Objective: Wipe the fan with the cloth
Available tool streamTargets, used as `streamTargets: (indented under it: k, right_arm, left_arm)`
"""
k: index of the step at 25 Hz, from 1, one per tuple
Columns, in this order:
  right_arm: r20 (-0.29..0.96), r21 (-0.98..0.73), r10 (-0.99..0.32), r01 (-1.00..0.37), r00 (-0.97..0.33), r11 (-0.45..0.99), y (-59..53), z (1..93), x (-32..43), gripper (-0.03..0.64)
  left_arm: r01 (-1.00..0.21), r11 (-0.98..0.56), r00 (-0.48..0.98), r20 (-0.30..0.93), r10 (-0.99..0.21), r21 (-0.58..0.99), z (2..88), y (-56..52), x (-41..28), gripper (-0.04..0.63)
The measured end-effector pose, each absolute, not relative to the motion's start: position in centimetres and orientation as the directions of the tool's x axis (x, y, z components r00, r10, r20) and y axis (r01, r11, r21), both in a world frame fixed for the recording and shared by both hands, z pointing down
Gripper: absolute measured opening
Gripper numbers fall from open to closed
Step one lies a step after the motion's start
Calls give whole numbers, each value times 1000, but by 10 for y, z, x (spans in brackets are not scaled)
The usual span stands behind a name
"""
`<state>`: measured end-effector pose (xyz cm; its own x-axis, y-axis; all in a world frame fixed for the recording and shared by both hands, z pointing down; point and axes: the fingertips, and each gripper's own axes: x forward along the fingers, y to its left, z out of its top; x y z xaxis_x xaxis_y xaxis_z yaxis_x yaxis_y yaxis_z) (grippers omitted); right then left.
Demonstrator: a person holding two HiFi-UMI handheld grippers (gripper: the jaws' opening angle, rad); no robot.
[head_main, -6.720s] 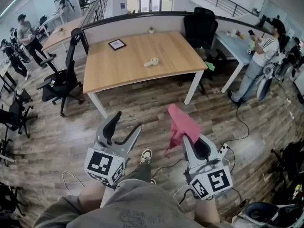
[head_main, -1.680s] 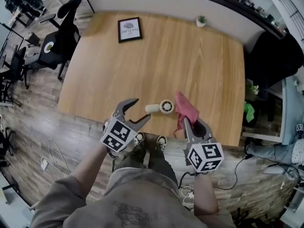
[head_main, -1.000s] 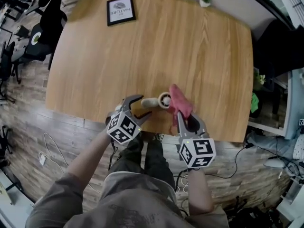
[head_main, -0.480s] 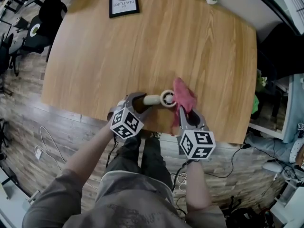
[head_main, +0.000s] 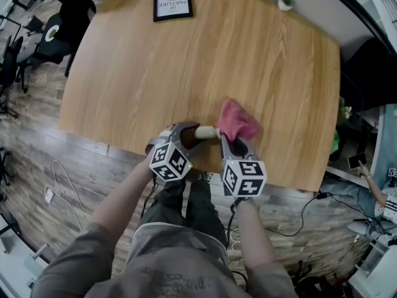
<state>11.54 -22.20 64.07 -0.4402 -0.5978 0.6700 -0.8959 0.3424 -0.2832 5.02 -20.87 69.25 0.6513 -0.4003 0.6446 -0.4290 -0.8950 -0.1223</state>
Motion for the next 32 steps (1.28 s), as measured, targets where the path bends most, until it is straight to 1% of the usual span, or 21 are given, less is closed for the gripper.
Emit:
streamTargets:
  k: [5,8,11,15,19,24,27,29,32]
  right_arm:
    - [637,-346,-571,-854,-518,388,-221,641,76,74]
    - [616,-452,-478,-778,-626,436,-212,645,47,74]
    - [610,-471,-443,-750,-657,464,-202,647,33,74]
    - [632,-437,-491,-800,-599,412,-204,647,62,74]
    - [621,-427,-549,-829,-560,362,-210,638,96,74]
    - [658,-342,-627,-907,-417,244,-220,640,152,74]
    - [655,-302,-681,-940,-327,161,-228,639,175,74]
    - [643,-317,-695,-938,-321,139,-230,640,175,74]
    - [624,-358,-690,-919,-366,164,-229,639,154,74]
  left_arm:
    - [-428,-895,650,646,-400,-123,692,-209,50,196]
    - [-428,-895,650,646,-400,-125,692,-209,52,195]
    - [-427,-895,650,646,-400,-125,692,-208,51,195]
    - [-428,-895,651,645,-401,-125,692,-208,51,195]
    - [-426,-896,650,646,-400,-125,691,-208,50,193]
    - [-420,-899,653,647,-392,-121,691,-206,50,193]
    - [-420,-899,654,646,-395,-125,691,-207,50,193]
    - [-422,-898,653,645,-398,-127,691,-207,51,193]
    - [-418,-899,655,644,-395,-126,691,-207,52,193]
